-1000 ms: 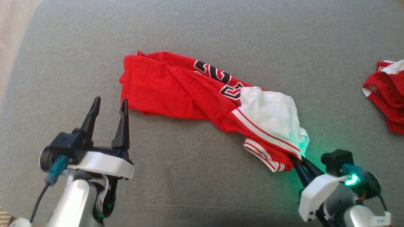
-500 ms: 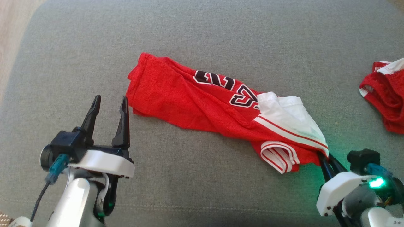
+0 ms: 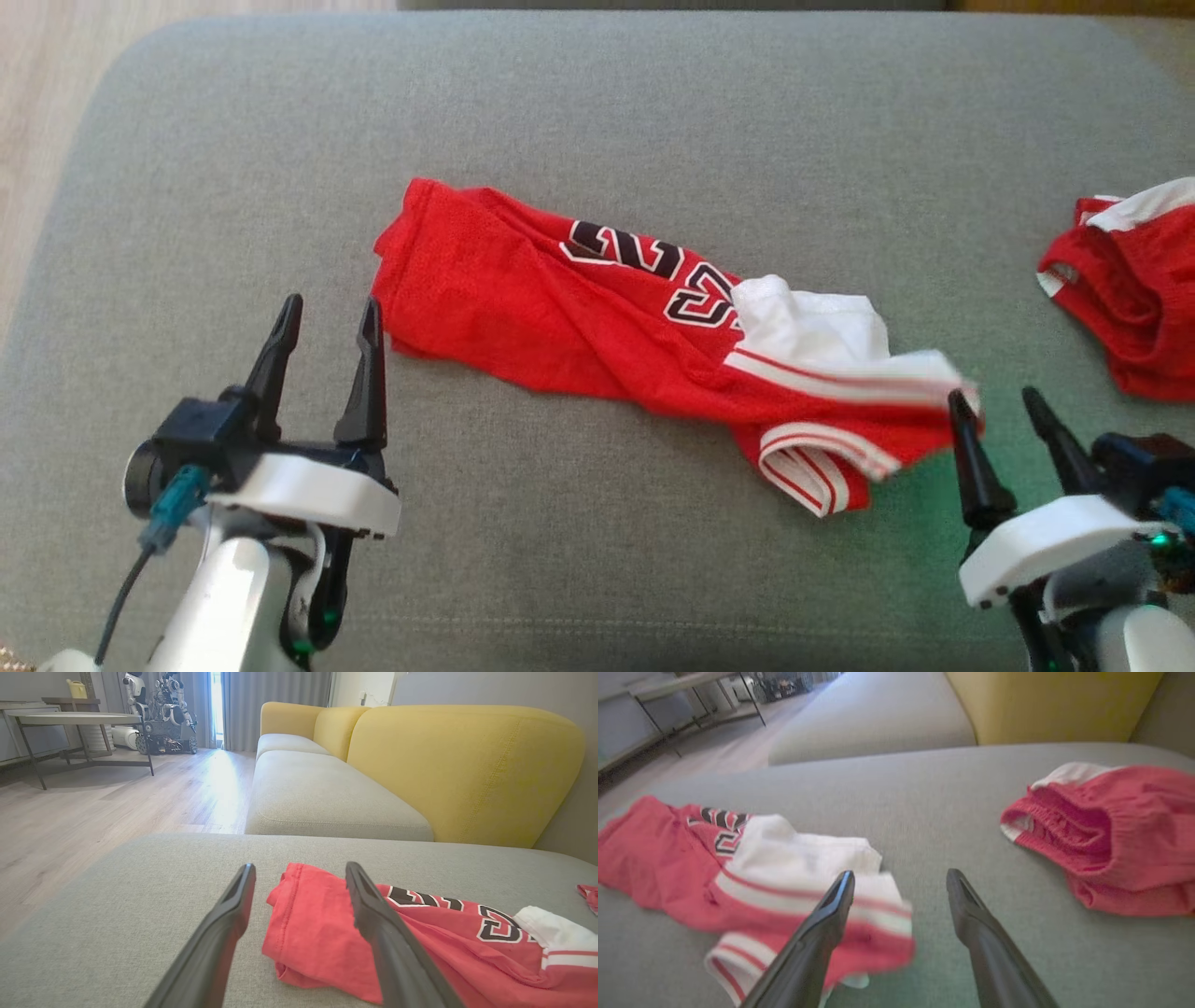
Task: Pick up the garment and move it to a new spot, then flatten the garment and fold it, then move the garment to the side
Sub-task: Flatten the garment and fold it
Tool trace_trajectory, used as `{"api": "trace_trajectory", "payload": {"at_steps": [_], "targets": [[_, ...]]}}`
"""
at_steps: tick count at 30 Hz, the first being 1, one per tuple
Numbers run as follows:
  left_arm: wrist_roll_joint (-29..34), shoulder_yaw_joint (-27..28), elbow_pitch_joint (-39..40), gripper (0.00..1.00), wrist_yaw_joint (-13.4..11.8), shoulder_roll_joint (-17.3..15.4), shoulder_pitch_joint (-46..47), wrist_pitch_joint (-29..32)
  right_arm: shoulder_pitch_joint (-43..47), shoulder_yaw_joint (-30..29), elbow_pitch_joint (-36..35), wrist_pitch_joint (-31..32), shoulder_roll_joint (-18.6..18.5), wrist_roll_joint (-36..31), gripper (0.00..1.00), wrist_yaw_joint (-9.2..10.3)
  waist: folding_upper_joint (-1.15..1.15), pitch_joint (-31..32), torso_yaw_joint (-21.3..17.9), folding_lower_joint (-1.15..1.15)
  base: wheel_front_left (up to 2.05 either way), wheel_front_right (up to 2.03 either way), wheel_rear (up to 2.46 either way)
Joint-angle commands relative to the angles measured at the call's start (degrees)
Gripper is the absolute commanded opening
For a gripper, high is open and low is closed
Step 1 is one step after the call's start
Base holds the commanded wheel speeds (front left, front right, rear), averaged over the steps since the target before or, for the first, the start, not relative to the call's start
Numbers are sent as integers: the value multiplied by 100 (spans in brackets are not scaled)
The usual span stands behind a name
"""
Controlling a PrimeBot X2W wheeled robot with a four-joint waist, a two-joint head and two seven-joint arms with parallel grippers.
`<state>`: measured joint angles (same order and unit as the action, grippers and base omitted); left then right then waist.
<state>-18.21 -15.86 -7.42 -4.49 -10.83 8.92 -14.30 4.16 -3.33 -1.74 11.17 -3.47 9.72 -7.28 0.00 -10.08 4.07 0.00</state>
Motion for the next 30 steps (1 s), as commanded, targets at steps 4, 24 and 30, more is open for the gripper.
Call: {"api": "trace_trajectory", "payload": {"at_steps": [4, 24, 30], "targets": [[45, 234, 189, 100, -36, -127, -5, -65, -175, -5, -453, -403, 22, 56, 100, -21, 0, 192, -33, 0, 0, 0, 0], [15, 160, 404, 100, -195, -283, -463, 156, -130, 143, -387, -877, 58, -138, 100, -21, 0, 494, -133, 0, 0, 0, 0], [16, 138, 444, 100, -216, -297, -448, 166, -161, 137, -368, -876, 58, -139, 100, -21, 0, 472, -121, 0, 0, 0, 0]]}}
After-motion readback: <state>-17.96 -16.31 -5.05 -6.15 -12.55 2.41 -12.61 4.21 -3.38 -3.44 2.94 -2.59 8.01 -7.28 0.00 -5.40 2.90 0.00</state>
